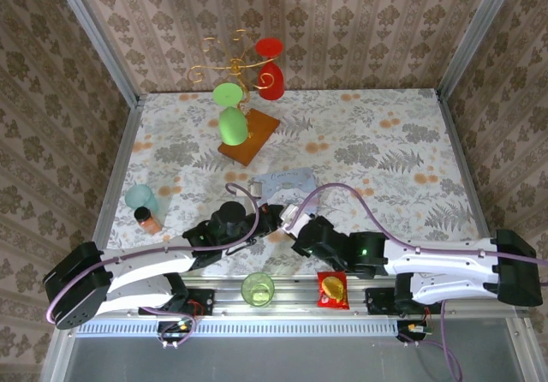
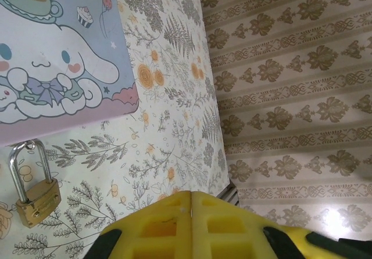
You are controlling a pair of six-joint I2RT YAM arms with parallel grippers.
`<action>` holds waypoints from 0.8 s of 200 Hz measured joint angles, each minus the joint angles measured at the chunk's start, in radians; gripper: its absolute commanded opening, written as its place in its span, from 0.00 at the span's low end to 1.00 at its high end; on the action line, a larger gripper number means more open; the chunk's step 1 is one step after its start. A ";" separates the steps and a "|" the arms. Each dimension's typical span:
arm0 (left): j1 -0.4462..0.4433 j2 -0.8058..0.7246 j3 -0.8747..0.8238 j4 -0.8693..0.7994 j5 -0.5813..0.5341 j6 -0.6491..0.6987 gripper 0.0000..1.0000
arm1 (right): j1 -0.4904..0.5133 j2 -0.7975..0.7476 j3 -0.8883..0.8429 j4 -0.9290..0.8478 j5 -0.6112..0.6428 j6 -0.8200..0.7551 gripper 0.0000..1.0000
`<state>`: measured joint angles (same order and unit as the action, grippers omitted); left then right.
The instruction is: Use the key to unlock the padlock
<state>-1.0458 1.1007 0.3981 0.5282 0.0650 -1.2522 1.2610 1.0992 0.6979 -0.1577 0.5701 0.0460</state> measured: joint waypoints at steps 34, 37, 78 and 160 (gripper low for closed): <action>0.013 -0.028 -0.017 0.036 -0.001 0.078 0.00 | -0.229 -0.227 -0.118 0.053 -0.278 0.148 0.68; 0.013 -0.030 -0.018 0.045 0.000 0.093 0.00 | -0.275 -0.254 -0.138 0.072 -0.323 0.193 0.69; 0.013 -0.033 -0.019 0.197 0.053 0.264 0.00 | -0.554 -0.326 -0.303 0.286 -0.790 0.519 0.70; 0.013 0.056 -0.019 0.484 0.172 0.336 0.00 | -0.583 -0.323 -0.375 0.674 -1.129 0.782 0.57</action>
<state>-1.0325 1.1572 0.3794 1.0119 0.2371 -0.9157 0.6781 0.7757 0.3229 0.5167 -0.5591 0.8276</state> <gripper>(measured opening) 0.051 0.584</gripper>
